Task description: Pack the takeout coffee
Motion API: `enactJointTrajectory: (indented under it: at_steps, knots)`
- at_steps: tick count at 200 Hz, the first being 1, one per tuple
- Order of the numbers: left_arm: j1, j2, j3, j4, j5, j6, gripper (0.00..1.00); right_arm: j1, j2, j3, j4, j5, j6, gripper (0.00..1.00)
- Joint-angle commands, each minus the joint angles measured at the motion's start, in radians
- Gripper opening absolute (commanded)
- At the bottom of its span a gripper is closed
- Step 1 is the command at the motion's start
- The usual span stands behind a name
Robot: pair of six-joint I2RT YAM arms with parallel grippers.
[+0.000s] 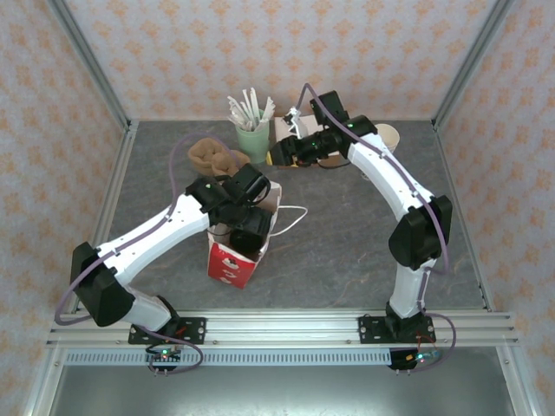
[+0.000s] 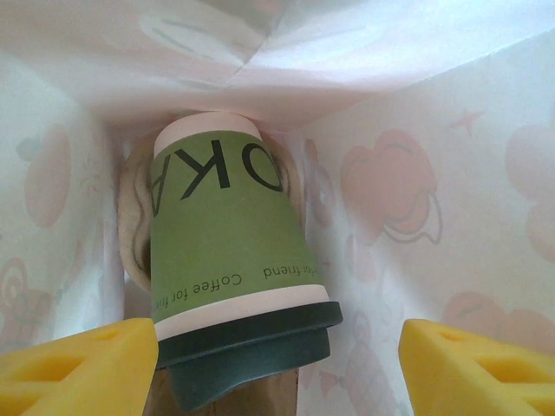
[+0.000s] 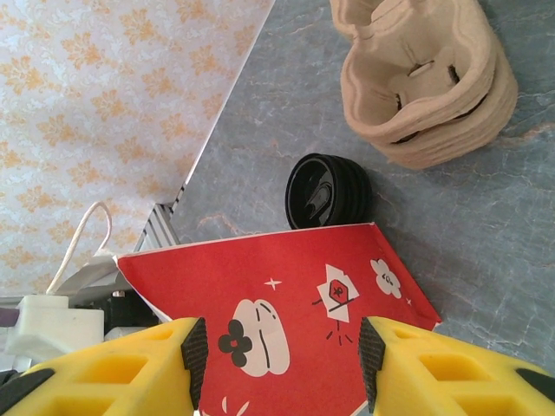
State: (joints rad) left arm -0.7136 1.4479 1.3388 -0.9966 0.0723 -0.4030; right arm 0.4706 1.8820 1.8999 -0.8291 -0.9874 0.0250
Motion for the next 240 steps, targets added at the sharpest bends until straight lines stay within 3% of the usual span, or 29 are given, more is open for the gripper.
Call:
enactJointTrajectory:
  at_steps: [1, 64, 138, 186, 240]
  knots:
    - [0.003, -0.017, -0.01, -0.029, 0.002, -0.024, 0.75, 0.008, -0.009, 0.04, -0.001, -0.014, -0.018, 0.52]
    - [0.006, 0.003, -0.024, 0.01, 0.045, -0.056, 0.72, 0.008, -0.001, 0.062, -0.03, -0.018, -0.031, 0.52]
    - [0.057, 0.008, -0.06, 0.131, 0.219, -0.048, 0.72, -0.008, -0.045, 0.042, -0.081, -0.066, -0.034, 0.53]
    - [0.071, 0.005, -0.059, 0.15, 0.24, -0.04, 0.72, 0.009, -0.06, 0.044, -0.124, -0.122, -0.055, 0.55]
    - [0.072, 0.014, -0.035, 0.136, 0.249, -0.022, 0.72, 0.017, -0.053, 0.034, -0.166, -0.078, -0.111, 0.55]
